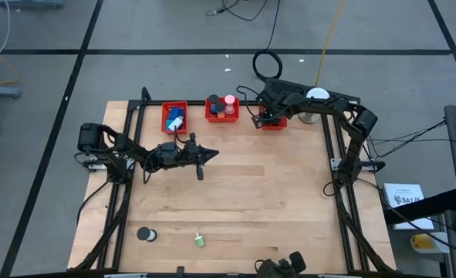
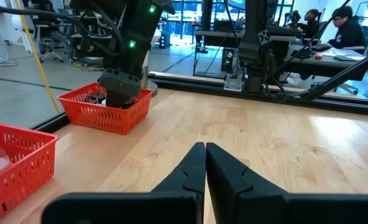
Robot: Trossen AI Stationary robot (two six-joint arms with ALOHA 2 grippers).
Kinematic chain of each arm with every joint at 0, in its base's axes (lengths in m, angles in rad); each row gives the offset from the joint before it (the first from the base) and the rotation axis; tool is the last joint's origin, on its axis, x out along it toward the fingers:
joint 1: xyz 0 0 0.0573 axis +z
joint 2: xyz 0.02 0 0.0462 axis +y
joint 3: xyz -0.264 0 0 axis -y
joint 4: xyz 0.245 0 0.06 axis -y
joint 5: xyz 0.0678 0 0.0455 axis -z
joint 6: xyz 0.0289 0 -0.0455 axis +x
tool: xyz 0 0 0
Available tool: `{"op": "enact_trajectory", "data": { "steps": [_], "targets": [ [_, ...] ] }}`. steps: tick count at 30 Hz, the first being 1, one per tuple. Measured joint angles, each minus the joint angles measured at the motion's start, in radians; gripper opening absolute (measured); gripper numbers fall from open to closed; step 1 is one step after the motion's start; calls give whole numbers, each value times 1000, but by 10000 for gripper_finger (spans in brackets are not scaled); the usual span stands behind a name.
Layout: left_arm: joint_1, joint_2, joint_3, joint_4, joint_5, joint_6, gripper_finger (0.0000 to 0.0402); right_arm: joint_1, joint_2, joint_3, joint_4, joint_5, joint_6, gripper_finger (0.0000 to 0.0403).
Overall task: Pick & Place Office items
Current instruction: Put the blue charger adapter into the right orange basket, then put the white hourglass into the middle orange basket
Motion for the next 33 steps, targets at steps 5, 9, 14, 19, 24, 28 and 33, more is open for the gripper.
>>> {"op": "enact_trajectory", "data": {
  "steps": [5,9,14,19,24,28,33],
  "targets": [
    [0,0,0,-1,0,-2,17,0,0,0,0,39,-10,156],
    [0,0,0,-1,0,-7,17,0,0,0,0,40,-19,173],
    [0,0,0,-1,0,-10,17,0,-6,0,1,39,-35,184],
    [0,0,0,-1,0,-14,17,0,-50,0,1,40,-70,191],
    [1,0,3,1,0,-42,17,5,-132,0,-5,38,-121,180],
    [4,0,3,2,0,-71,17,51,-222,-66,34,36,-188,135],
    [6,0,4,6,-8,-89,17,153,-363,-257,247,36,-221,50]
  ]
}}
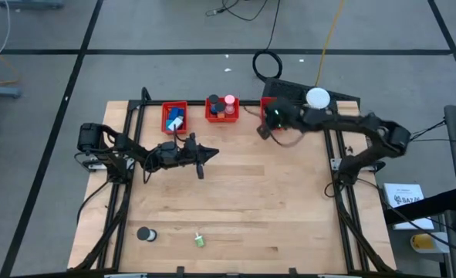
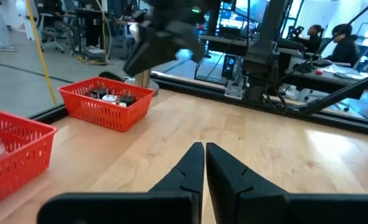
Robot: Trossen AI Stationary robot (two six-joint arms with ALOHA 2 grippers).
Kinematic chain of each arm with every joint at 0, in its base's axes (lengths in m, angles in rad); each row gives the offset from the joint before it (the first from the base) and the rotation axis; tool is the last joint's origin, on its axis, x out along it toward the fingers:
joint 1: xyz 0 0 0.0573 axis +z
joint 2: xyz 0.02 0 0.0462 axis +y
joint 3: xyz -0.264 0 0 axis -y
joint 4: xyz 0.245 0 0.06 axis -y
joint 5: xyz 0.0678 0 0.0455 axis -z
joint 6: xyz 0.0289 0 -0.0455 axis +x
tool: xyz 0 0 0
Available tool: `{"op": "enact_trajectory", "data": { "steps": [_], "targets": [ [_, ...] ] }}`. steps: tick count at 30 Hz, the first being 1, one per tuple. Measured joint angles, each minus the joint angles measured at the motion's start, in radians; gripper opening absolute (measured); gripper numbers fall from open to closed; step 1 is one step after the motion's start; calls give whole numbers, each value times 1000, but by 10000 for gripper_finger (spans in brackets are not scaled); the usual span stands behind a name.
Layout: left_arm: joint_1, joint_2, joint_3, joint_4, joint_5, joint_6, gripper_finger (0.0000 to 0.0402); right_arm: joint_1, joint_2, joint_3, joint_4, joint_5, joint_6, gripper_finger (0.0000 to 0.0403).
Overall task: Pick & Place Office items
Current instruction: Put the white hourglass into the middle orange basket
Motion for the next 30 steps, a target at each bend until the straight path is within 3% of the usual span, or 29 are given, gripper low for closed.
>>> {"op": "enact_trajectory", "data": {
  "steps": [3,9,13,18,22,30],
  "targets": [
    [-1,-15,1,-13,-1,0,14,79,-85,-123,139,1,-28,9],
    [-51,-80,1,-58,-12,1,5,236,-209,-393,496,1,-56,16],
    [-108,-154,10,-210,-119,7,2,305,-252,-539,720,-1,-91,4],
    [-173,-262,129,-687,-244,-57,6,350,-279,-666,895,0,-122,4],
    [-213,-285,301,-1132,-245,-140,4,354,-279,-711,987,0,-151,1],
    [-323,-284,602,-1796,-207,-369,9,370,-279,-720,1031,-54,-147,1]
  ]
}}
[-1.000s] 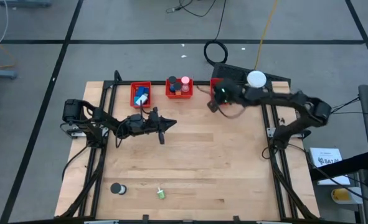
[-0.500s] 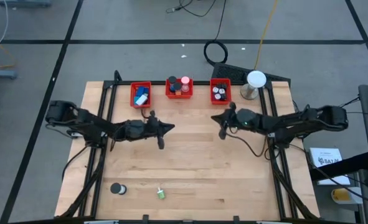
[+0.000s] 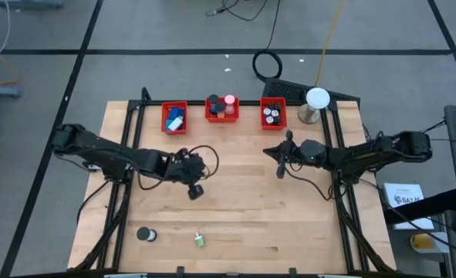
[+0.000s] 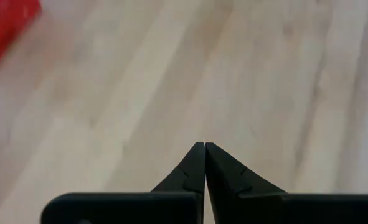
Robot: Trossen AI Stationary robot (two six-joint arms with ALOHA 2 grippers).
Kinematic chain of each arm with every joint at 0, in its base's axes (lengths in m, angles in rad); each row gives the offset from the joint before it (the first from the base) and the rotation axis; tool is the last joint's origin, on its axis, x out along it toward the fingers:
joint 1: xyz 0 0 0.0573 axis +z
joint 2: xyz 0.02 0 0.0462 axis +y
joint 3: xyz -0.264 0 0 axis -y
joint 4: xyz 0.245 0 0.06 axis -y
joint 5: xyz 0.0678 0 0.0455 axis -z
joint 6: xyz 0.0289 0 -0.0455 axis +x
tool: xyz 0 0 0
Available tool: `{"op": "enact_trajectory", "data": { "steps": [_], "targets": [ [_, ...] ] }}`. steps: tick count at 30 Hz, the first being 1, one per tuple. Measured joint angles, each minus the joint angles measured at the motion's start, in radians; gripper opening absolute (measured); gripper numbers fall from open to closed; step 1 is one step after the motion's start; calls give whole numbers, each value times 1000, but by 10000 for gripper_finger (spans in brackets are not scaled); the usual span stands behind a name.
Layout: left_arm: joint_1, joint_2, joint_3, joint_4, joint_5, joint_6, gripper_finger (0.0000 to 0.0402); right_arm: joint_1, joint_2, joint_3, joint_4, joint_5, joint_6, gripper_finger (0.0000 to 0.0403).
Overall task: Pick & Place Office items
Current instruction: Put the white hourglass into the middle orange basket
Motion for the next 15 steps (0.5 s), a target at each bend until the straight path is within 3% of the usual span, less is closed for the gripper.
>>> {"op": "enact_trajectory", "data": {
  "steps": [6,11,15],
  "targets": [
    [-121,12,211,-454,128,-379,35,30,0,0,19,2,-33,1],
    [-232,9,313,-673,244,-701,113,30,0,0,31,3,-33,1],
    [-340,10,333,-750,355,-929,185,30,0,0,30,2,-26,1]
  ]
}}
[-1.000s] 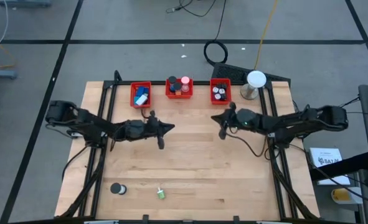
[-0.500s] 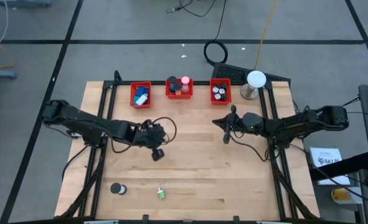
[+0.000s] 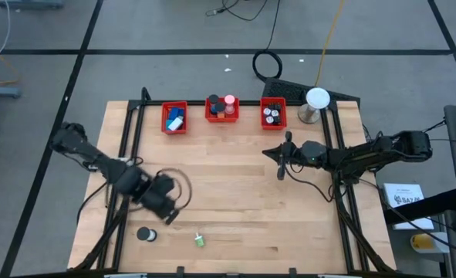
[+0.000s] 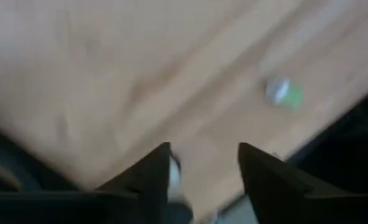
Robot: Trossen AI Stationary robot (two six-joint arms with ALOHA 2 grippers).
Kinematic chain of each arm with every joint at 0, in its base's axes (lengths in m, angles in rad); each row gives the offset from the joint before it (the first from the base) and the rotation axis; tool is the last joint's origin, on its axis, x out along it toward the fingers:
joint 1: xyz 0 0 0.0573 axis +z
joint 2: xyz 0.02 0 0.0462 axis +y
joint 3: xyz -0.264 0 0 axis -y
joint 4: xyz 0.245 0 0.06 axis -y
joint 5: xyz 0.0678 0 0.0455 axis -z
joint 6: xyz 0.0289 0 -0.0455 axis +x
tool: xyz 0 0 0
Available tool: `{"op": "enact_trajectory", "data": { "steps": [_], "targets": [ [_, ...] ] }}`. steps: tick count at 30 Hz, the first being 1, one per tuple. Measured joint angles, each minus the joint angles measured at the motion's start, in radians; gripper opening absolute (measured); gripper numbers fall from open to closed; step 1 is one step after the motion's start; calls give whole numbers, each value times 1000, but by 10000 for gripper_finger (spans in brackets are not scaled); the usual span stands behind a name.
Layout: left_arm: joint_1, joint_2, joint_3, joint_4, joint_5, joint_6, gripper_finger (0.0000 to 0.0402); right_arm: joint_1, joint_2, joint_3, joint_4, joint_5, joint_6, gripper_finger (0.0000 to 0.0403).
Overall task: Pick & Place Office items
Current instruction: Put the white hourglass into the middle orange basket
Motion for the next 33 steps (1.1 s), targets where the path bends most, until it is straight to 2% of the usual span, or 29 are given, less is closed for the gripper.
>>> {"op": "enact_trajectory", "data": {
  "steps": [6,11,17,33],
  "targets": [
    [-176,20,-4,1,36,-233,278,0,0,0,0,0,4,1],
    [-280,60,-4,-30,35,-391,317,0,0,0,1,1,1,1],
    [-332,122,-5,-28,67,-457,324,0,0,1,30,1,0,0],
    [-404,210,-5,-25,34,-533,324,0,0,1,31,1,0,0]
  ]
}}
